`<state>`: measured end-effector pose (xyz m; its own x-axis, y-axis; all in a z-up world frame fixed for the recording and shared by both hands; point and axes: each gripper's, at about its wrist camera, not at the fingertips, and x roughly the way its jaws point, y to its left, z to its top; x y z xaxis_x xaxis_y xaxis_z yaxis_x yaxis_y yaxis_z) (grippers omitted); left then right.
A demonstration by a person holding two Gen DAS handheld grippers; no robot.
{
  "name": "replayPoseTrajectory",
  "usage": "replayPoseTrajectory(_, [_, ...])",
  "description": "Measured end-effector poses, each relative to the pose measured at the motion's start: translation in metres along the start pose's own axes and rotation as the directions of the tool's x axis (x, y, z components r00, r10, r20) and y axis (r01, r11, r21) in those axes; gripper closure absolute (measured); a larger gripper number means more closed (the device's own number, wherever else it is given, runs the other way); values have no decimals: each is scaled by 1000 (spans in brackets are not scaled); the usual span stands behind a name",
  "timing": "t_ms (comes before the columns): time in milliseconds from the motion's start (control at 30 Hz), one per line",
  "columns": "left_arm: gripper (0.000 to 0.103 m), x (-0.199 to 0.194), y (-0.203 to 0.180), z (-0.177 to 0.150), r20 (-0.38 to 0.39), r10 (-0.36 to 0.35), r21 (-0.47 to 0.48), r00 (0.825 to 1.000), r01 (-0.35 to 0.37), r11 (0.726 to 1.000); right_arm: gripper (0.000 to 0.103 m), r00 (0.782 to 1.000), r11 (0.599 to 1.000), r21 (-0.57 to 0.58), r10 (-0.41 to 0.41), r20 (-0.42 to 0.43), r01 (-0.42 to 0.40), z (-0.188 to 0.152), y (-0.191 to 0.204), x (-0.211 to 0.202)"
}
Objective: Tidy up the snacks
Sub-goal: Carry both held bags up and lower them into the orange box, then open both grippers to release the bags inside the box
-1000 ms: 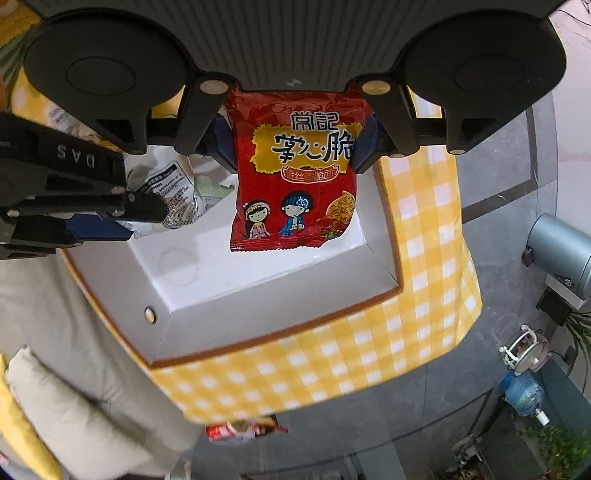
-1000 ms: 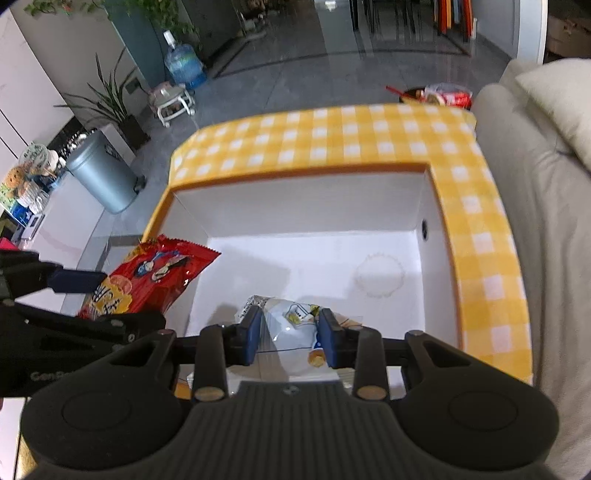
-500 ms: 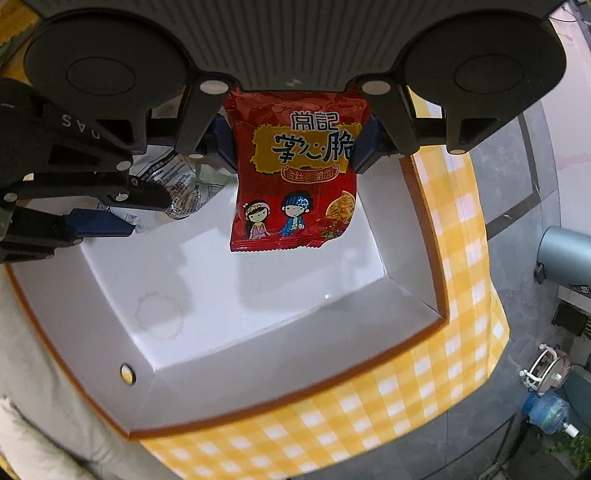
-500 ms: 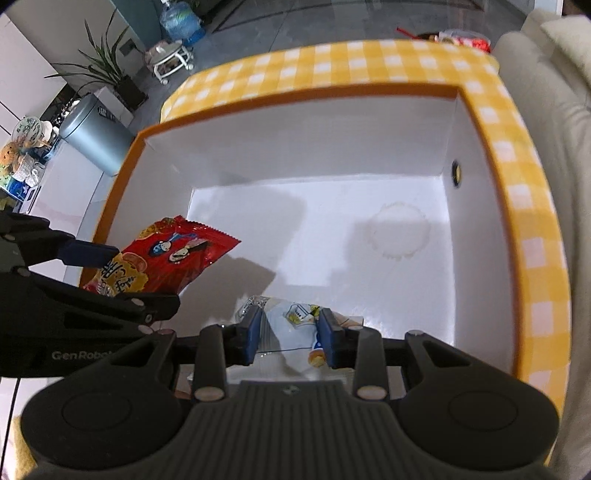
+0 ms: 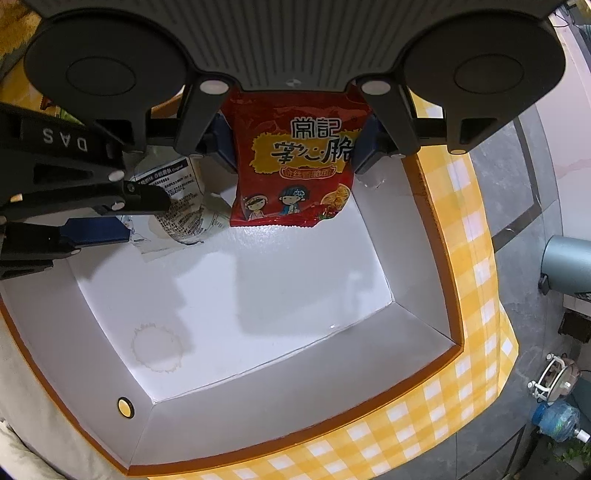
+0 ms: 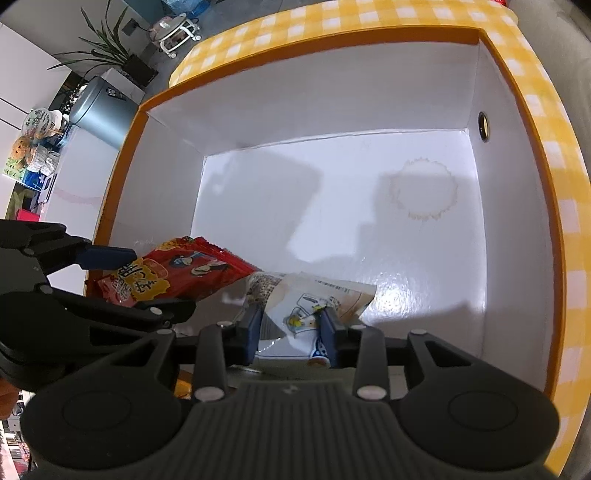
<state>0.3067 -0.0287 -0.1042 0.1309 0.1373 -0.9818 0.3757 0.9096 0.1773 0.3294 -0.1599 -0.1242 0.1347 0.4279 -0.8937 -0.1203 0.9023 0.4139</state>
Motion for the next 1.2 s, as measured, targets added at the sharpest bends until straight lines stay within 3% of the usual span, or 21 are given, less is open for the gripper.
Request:
replayPoseTrajectory(300, [19, -8, 6, -8, 17, -23, -25, 1000, 24, 999, 63, 997, 998, -2, -59, -41, 59, 5, 6, -4])
replayPoseTrajectory(367, [13, -14, 7, -11, 38, -23, -27, 999, 24, 999, 59, 996, 997, 2, -79, -33, 79, 6, 5, -10])
replayPoseTrajectory(467, [12, -27, 9, -16, 79, -41, -36, 996, 44, 998, 42, 997, 997, 13, -71, -10, 71, 7, 8, -22])
replayPoseTrajectory(667, [12, -61, 11, -30, 169, -40, -54, 985, 50, 997, 37, 996, 996, -18, -81, 47, 82, 5, 26, -51])
replayPoseTrajectory(933, [13, -107, 16, -61, 311, -50, -89, 949, 82, 993, 34, 985, 995, -51, -73, 154, 82, -14, 47, -103])
replayPoseTrajectory(1200, [14, -141, 8, -112, 453, -48, -100, 890, 104, 990, 30, 962, 996, -78, -25, 271, 47, -61, 62, -144])
